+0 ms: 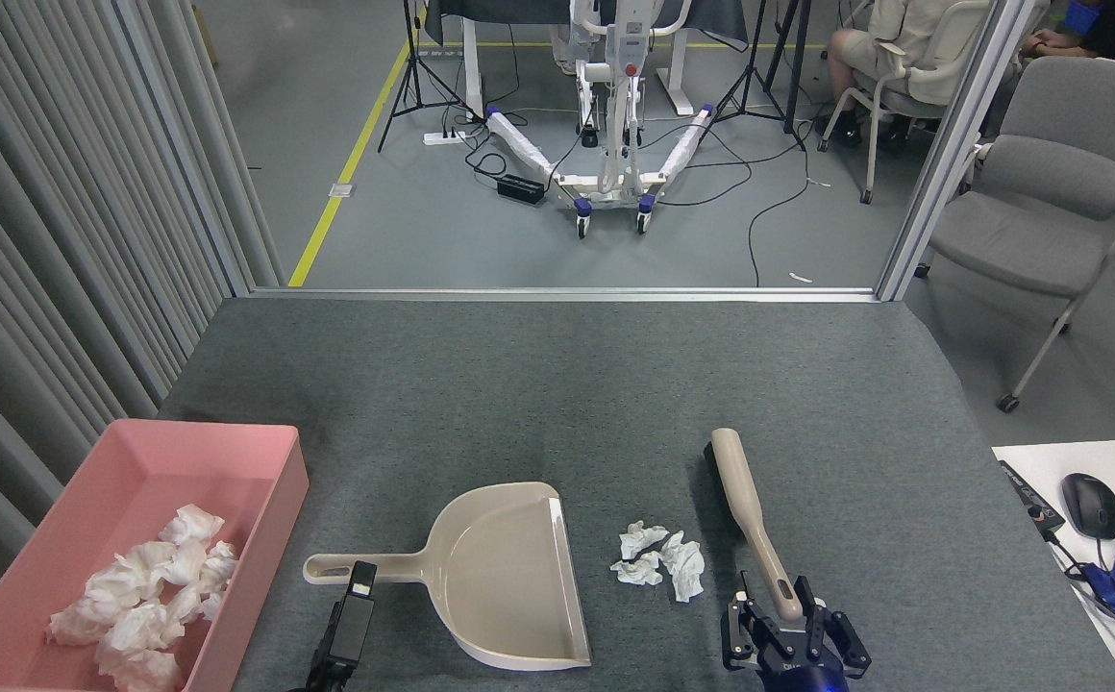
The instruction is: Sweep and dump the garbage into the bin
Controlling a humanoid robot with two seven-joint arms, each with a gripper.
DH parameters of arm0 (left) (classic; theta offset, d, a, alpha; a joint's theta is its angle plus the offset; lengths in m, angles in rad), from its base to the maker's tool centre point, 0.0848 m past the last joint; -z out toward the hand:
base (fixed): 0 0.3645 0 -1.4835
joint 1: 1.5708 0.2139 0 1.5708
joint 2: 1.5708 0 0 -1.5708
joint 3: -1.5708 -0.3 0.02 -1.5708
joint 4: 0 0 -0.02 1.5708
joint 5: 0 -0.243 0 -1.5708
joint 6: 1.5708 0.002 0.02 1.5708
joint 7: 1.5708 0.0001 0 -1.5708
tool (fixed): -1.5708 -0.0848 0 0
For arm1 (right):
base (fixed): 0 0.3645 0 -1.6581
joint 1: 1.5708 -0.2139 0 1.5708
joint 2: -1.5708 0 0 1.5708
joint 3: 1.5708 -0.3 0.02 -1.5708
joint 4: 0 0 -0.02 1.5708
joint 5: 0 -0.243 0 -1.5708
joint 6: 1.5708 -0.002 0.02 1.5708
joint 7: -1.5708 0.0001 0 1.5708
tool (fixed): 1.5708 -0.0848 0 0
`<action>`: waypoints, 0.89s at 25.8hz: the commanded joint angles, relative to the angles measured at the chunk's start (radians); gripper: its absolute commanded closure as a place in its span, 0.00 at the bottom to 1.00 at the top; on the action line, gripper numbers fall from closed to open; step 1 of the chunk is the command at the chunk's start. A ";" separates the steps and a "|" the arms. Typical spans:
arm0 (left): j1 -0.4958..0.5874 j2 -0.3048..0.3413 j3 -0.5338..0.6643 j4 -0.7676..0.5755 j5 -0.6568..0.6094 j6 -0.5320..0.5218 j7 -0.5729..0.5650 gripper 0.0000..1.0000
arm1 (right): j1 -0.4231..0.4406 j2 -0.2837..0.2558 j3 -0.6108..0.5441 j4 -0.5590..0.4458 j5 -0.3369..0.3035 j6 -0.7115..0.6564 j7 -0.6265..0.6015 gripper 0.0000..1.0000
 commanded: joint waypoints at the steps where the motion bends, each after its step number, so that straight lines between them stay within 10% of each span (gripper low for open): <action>1: -0.035 -0.002 0.008 0.042 0.006 0.001 0.000 0.03 | -0.003 -0.003 0.000 0.000 0.005 -0.001 0.002 0.26; 18: -0.107 -0.057 0.007 0.151 -0.006 -0.004 0.101 0.12 | -0.015 -0.006 -0.002 -0.003 0.010 0.013 0.003 0.24; 23: -0.129 -0.068 0.007 0.184 -0.009 -0.005 0.147 0.14 | -0.017 -0.006 -0.002 -0.003 0.011 0.002 0.003 0.53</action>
